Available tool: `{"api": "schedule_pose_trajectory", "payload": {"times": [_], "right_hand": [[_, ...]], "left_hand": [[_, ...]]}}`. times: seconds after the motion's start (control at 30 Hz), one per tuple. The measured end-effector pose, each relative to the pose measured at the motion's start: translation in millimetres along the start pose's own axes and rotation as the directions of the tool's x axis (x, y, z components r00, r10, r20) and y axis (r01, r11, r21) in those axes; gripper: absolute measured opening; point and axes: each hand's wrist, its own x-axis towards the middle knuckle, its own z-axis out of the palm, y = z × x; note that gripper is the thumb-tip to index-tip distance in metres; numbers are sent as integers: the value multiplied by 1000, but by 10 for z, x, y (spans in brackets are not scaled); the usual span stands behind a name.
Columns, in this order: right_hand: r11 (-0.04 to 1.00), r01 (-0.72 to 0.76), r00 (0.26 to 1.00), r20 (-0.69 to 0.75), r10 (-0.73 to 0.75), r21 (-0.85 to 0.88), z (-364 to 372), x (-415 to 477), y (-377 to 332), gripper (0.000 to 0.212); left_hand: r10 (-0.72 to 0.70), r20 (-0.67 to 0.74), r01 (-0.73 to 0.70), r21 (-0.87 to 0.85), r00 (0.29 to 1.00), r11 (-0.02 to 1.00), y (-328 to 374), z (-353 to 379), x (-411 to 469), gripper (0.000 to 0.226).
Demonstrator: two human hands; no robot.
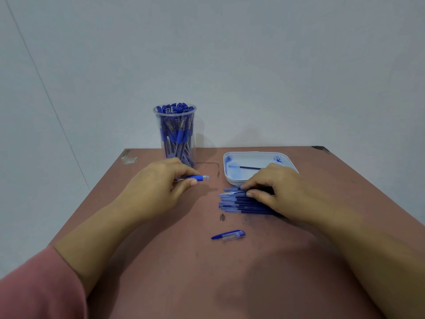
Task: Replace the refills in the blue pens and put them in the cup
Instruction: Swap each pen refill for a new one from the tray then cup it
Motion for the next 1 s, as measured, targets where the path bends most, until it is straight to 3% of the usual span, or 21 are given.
{"api": "schedule_pose_trajectory", "payload": {"times": [0.1, 0.27, 0.47, 0.73, 1.0], "right_hand": [[997, -34, 996, 77, 39, -65, -13, -4, -25, 18], [997, -32, 997, 66, 37, -66, -26, 18, -21, 20], [999, -37, 993, -116, 34, -24, -110, 204, 177, 12], [945, -208, 954, 160, 253, -254, -185, 686, 524, 23], [937, -244, 935, 196, 296, -249, -105, 700, 549, 9]], "left_hand": [[0, 2, 0, -3, 1000, 1000, 6, -1, -1, 23], [11, -3, -11, 2, 1000, 1000, -1, 17, -5, 22], [11, -12, -11, 2, 1000, 1000, -8, 14, 5, 22], [26, -32, -25, 29, 999, 999, -22, 6, 2, 23], [36, -26, -35, 44, 999, 998, -36, 22, 7, 22]]}}
